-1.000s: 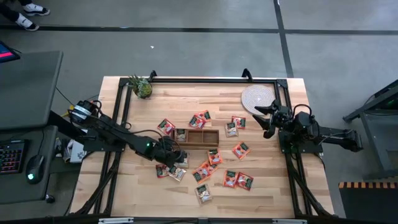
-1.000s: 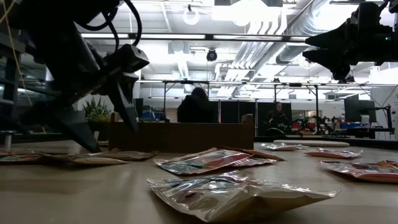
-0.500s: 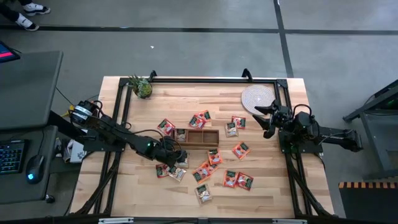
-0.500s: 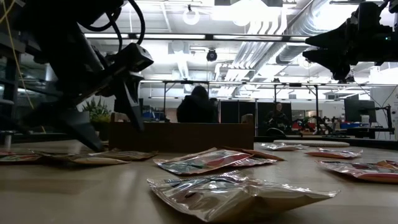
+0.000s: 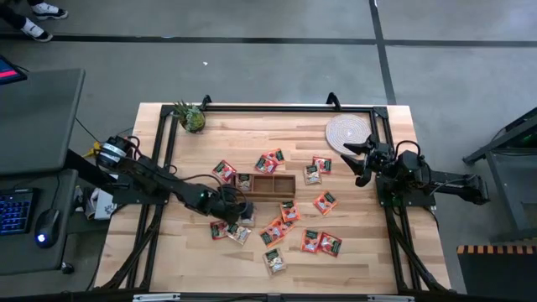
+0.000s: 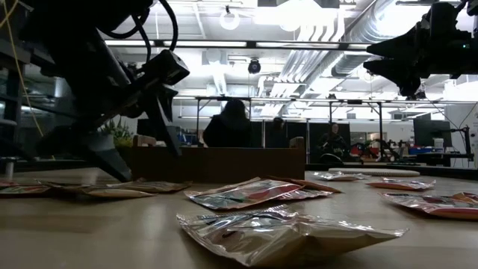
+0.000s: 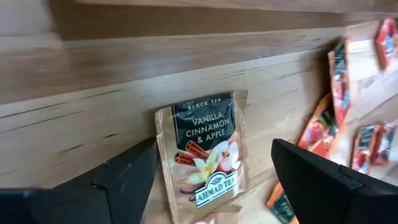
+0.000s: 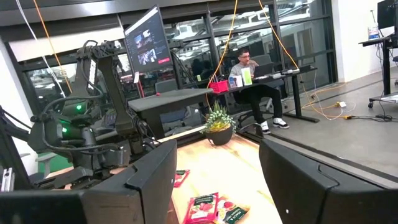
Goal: Pick & Place Tea
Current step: Put the brown tea bag into the left section of the brown wooden organizer
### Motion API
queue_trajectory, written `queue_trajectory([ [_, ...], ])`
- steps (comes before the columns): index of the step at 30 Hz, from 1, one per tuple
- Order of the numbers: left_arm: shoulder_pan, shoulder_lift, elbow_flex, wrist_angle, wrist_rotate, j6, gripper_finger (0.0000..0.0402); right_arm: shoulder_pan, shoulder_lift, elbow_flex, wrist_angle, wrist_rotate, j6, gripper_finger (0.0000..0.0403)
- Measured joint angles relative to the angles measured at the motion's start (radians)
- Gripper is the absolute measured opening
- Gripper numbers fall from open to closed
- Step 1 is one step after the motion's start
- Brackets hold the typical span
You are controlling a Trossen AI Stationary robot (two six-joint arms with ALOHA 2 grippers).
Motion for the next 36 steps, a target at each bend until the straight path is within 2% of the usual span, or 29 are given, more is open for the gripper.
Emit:
queue_trajectory([
  [10, 0.006, 0.034, 0.008, 0.048, 0.006, -0.003, 0.0311, 0.000, 0.000, 0.000, 0.000, 0.000, 0.000, 0.0225],
  [13, 0.006, 0.035, 0.008, 0.044, 0.014, -0.002, 0.0299, 0.000, 0.000, 0.000, 0.000, 0.000, 0.000, 0.0224],
  [25, 0.006, 0.037, 0.006, 0.029, 0.011, -0.002, 0.0184, 0.000, 0.000, 0.000, 0.000, 0.000, 0.000, 0.0225],
  [36, 0.006, 0.038, 0.005, 0.009, -0.003, -0.002, 0.0099, 0.000, 0.000, 0.000, 0.000, 0.000, 0.000, 0.0225],
])
